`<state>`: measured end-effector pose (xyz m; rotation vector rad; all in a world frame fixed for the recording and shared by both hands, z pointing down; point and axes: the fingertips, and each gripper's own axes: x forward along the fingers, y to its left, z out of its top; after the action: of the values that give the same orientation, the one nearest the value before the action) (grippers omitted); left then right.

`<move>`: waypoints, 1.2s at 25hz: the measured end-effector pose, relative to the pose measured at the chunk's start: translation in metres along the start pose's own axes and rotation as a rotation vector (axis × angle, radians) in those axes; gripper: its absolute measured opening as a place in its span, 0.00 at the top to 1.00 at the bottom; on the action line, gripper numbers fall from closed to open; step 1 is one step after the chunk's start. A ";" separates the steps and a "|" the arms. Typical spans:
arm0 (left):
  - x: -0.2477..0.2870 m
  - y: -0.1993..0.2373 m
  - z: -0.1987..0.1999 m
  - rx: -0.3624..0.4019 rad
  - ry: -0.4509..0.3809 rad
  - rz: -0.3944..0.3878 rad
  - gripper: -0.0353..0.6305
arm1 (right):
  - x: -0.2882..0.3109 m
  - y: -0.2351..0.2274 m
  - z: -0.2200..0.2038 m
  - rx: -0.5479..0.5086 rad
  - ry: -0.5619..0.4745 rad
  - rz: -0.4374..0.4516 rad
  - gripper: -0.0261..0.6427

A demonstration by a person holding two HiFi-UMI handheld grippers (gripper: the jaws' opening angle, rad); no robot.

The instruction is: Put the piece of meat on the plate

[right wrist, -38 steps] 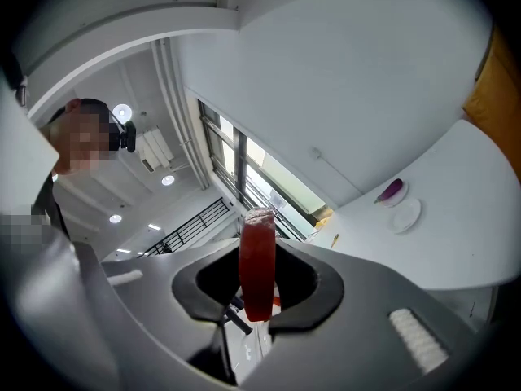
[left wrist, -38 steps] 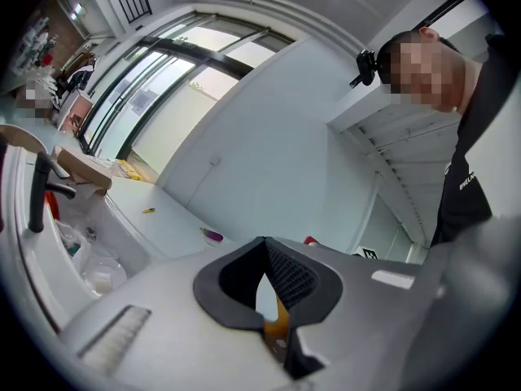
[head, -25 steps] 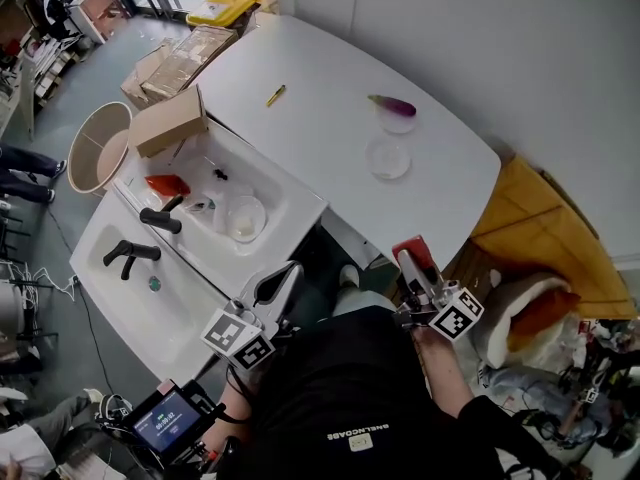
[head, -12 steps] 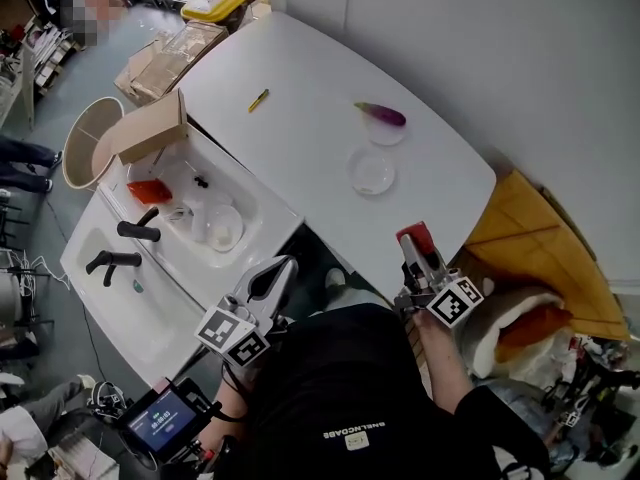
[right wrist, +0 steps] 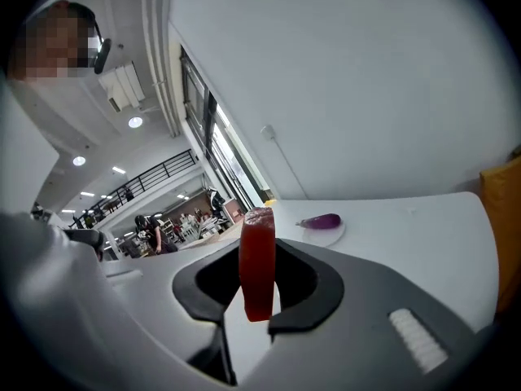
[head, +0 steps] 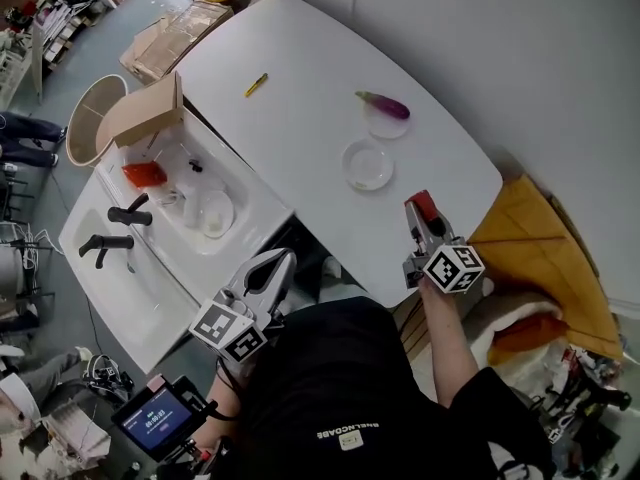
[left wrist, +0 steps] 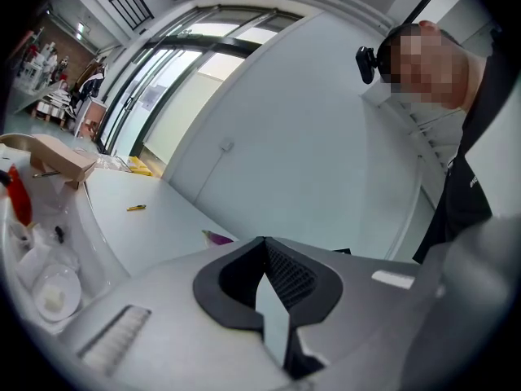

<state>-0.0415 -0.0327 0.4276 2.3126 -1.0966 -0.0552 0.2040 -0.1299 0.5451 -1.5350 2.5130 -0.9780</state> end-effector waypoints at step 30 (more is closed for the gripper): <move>0.028 0.007 0.016 -0.086 0.084 0.106 0.92 | 0.088 -0.117 -0.020 -0.228 0.300 -0.244 0.82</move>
<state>-0.0325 -0.0644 0.4237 2.1575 -1.1498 0.0339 0.2444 -0.2277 0.6473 -1.9300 2.7693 -1.0511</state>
